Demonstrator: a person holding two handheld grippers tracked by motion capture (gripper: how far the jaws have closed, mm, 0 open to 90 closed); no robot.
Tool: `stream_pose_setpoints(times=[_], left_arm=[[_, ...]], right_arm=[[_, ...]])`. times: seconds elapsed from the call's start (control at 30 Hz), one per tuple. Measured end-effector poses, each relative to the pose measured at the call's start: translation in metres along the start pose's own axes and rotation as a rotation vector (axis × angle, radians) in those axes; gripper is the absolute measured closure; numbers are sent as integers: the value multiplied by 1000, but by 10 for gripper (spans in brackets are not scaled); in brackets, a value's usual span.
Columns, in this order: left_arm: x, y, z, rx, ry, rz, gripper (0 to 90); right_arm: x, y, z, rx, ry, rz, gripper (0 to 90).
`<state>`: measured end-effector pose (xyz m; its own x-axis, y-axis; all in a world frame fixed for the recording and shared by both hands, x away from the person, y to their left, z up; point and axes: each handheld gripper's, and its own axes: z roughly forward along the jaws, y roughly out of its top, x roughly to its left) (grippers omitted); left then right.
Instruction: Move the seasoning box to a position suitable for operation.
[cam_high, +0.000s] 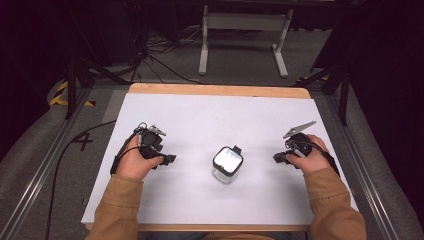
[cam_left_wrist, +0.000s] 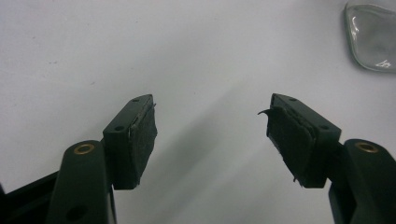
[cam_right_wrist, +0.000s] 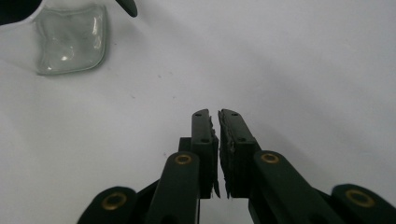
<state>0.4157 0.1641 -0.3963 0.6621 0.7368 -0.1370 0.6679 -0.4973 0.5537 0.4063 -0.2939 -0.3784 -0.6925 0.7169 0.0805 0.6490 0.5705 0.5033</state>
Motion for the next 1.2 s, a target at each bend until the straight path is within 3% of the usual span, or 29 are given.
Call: stream_pose_setpoints(times=[0.23,0.33,0.6,0.8,0.87,0.93,1.2], left_arm=[[-1,1,-2,-2,-4,8,337],[-3,3,-2,-11,-11,10,338],[-10,7,1,-5,-36,40,346],[-20,12,6,4,-67,87,432],[-24,14,9,1,-108,102,473],[-25,14,11,2,-119,100,502],[-28,15,12,3,-123,111,497]], right_arm=[[3,1,-2,-15,7,-23,865],[7,3,1,-17,45,-56,867],[33,14,12,-18,112,-152,878],[51,19,22,-9,143,-198,881],[56,20,25,-2,157,-210,885],[60,22,29,3,173,-225,889],[76,25,47,25,211,-271,898]])
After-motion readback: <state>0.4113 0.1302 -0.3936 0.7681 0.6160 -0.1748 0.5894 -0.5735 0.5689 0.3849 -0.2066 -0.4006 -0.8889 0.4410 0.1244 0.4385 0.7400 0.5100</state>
